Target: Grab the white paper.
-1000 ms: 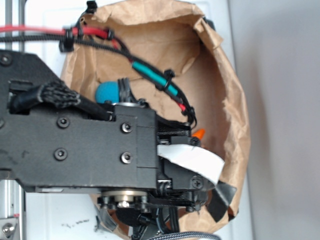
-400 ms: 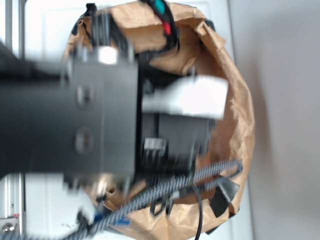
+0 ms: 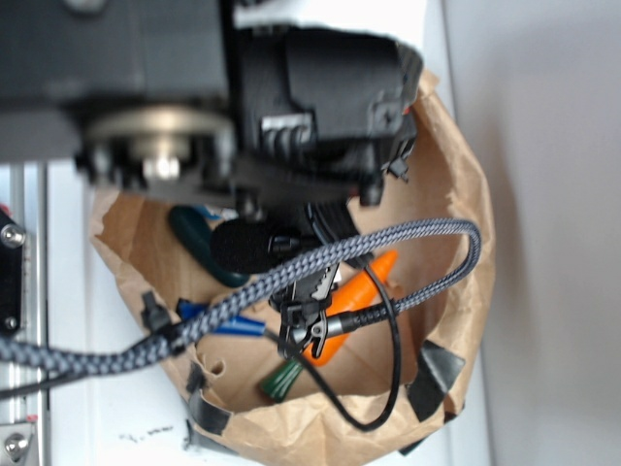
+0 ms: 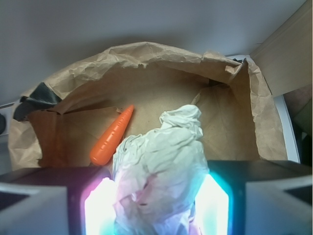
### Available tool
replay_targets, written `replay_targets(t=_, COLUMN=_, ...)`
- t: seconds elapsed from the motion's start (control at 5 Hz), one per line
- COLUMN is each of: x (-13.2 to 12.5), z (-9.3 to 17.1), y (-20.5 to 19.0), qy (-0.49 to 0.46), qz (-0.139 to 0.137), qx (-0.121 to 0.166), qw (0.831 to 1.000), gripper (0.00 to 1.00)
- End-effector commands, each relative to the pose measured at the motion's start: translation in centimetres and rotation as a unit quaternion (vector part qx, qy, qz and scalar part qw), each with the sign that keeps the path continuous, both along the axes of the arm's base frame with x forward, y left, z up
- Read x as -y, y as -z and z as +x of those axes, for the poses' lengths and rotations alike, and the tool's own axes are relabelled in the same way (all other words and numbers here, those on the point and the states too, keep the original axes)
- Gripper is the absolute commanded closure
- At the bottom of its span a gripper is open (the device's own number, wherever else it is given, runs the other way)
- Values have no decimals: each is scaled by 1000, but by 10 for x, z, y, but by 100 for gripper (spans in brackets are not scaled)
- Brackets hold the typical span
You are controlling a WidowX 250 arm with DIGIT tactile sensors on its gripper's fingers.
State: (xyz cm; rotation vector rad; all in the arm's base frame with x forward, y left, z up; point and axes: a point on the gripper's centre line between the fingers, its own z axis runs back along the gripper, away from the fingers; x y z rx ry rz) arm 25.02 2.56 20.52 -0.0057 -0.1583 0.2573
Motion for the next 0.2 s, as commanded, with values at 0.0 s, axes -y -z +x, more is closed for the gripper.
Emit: replay_targets(t=0.0, x=8, z=-1, y=-17, qy=6, qz=5, qx=42, qw=999, gripper=100)
